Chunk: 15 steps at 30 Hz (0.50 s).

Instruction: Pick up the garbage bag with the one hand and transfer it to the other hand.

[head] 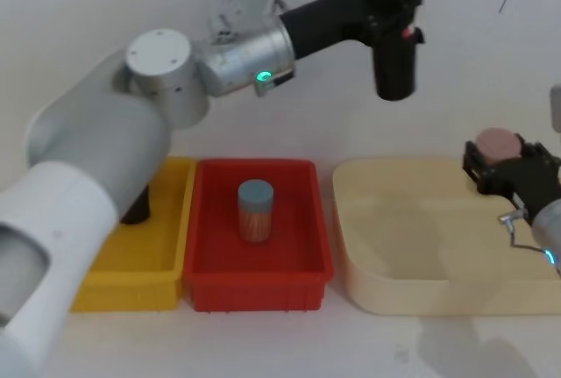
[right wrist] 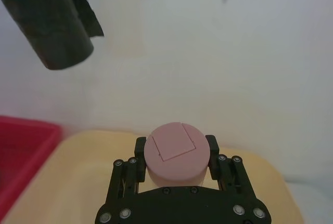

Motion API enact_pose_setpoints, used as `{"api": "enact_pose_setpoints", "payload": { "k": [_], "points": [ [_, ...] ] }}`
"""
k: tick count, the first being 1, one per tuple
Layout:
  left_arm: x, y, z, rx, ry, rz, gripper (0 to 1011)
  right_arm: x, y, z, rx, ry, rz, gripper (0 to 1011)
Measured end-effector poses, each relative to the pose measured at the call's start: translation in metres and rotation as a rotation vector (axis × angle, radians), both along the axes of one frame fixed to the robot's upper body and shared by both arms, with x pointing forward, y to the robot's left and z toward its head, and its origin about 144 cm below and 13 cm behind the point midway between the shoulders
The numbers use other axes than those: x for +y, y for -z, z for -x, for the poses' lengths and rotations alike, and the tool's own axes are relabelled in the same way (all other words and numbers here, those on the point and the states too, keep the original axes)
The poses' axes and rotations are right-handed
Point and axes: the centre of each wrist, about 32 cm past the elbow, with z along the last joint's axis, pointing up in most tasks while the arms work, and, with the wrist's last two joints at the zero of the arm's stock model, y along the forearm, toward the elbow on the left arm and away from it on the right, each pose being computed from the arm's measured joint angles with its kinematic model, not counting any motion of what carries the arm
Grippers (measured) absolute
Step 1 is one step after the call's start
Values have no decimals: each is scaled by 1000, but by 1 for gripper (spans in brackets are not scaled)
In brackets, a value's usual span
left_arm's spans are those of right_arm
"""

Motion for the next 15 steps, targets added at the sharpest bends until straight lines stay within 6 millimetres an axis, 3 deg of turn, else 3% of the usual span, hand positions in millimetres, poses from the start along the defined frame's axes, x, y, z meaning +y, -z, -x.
{"api": "enact_pose_setpoints", "payload": {
  "k": [4, 15],
  "points": [
    [-14, -1, -5, -1, 27, -3, 355, -8, 6, -4, 14, 31, -7, 690],
    [-32, -3, -9, -11, 59, -17, 355, -20, 15, -10, 30, 81, -21, 985]
  ]
}}
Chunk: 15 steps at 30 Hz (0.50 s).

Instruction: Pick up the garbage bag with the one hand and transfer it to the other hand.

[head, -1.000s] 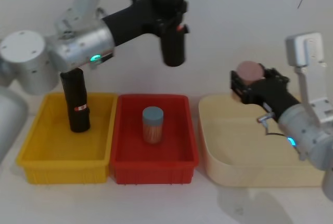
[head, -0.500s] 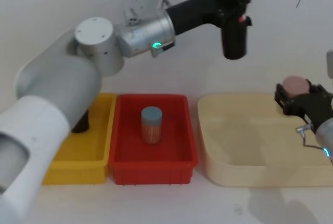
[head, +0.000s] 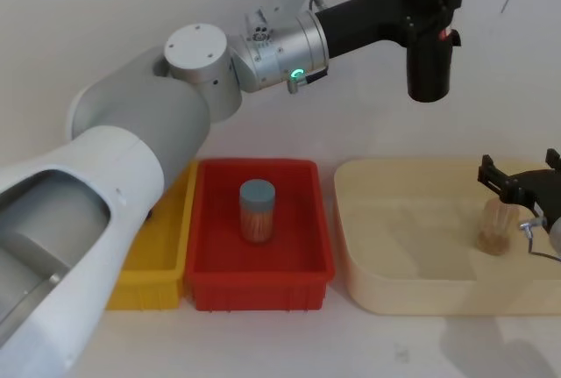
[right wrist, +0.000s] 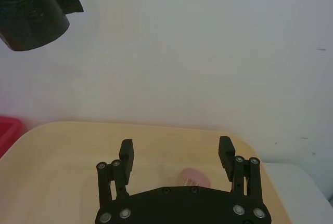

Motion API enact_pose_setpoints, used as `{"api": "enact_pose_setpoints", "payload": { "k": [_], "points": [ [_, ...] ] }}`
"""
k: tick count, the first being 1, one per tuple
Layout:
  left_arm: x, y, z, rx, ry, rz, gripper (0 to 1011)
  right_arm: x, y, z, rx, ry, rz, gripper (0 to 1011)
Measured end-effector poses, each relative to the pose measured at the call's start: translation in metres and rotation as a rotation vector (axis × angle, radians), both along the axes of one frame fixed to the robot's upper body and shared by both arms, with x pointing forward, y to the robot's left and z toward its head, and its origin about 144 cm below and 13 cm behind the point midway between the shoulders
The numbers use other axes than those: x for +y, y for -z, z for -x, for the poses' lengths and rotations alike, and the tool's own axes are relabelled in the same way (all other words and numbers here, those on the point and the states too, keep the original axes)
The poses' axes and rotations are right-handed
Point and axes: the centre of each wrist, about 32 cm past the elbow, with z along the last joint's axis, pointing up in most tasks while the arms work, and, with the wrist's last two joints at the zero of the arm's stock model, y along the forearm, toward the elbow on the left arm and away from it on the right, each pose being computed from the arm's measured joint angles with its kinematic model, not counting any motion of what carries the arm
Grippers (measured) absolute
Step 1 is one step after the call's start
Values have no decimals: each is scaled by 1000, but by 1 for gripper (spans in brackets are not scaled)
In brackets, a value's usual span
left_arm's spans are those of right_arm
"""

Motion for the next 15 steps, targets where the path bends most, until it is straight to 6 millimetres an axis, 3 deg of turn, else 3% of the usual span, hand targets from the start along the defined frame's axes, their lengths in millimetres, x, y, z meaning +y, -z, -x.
{"api": "enact_pose_setpoints", "payload": {
  "k": [15],
  "points": [
    [-8, -2, 0, -10, 13, -12, 355, 6, -11, 5, -79, -86, 12, 999]
  ]
}}
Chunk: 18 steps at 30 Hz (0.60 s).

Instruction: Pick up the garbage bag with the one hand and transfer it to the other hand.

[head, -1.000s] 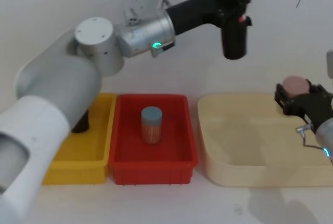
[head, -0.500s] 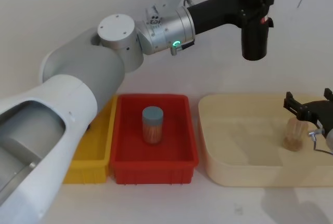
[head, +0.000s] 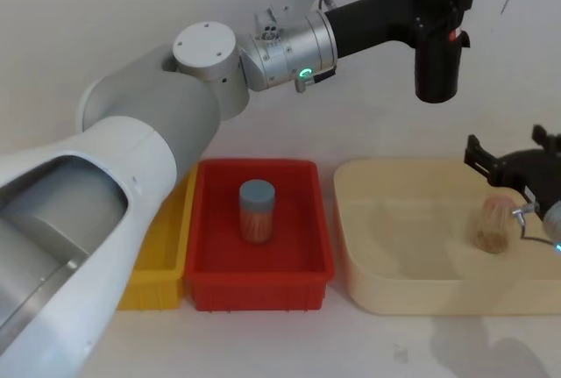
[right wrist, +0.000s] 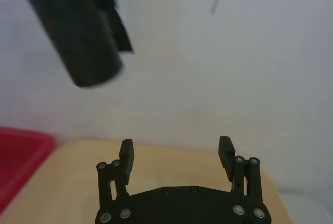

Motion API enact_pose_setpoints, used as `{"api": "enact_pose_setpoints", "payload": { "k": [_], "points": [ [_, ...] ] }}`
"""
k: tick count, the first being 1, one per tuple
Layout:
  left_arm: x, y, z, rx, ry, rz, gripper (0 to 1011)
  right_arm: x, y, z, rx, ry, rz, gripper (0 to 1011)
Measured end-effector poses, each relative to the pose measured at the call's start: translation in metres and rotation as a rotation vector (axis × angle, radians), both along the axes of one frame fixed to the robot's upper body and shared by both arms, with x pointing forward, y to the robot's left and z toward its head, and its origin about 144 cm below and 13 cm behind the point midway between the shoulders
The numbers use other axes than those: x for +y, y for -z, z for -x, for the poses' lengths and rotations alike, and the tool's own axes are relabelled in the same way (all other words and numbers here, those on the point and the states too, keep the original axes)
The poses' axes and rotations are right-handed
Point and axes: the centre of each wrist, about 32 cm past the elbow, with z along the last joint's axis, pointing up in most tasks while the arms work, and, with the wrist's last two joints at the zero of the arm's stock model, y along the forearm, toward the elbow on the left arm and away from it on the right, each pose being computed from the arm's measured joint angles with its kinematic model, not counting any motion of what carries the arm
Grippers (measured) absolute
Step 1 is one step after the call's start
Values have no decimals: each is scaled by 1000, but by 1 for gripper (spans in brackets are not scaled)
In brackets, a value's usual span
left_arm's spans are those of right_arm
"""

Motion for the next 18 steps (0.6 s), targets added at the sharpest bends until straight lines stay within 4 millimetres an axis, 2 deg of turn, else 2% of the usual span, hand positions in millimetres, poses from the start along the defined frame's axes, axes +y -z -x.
{"api": "enact_pose_setpoints", "payload": {
  "k": [8, 18],
  "points": [
    [-1, 0, 0, -2, 1, -3, 355, 11, -11, -2, -69, -79, 25, 999],
    [-2, 0, 0, -3, 3, -4, 355, 26, -21, -14, -116, -134, 51, 999]
  ]
}}
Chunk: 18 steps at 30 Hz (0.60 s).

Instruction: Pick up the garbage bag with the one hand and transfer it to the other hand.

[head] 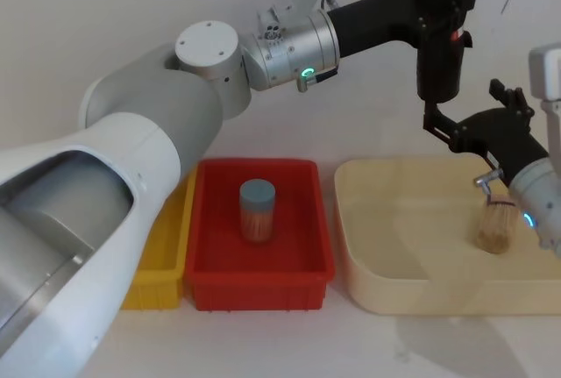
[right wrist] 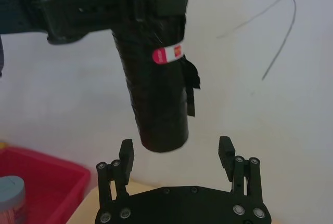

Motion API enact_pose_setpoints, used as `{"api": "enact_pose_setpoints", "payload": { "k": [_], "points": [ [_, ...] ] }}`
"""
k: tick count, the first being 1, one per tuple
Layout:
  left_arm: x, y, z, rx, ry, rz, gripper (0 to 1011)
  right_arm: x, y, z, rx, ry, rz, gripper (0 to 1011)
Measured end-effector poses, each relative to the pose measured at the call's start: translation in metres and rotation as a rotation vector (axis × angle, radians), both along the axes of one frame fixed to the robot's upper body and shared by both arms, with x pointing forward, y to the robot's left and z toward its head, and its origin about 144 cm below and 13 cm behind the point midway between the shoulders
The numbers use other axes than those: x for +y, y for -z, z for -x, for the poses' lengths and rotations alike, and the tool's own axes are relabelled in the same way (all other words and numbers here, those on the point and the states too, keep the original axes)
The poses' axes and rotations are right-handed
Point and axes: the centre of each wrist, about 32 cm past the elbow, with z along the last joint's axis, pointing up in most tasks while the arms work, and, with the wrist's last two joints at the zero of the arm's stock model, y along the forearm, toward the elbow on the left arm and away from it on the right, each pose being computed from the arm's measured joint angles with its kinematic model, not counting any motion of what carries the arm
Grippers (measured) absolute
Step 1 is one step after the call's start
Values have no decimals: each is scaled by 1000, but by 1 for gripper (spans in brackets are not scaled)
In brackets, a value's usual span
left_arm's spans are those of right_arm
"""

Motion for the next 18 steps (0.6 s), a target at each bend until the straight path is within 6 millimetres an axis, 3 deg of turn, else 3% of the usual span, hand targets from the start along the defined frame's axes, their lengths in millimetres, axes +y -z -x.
{"api": "enact_pose_setpoints", "payload": {
  "k": [18],
  "points": [
    [0, 0, 0, -1, 1, -1, 355, 12, -14, -24, -49, -16, 6, 999]
  ]
}}
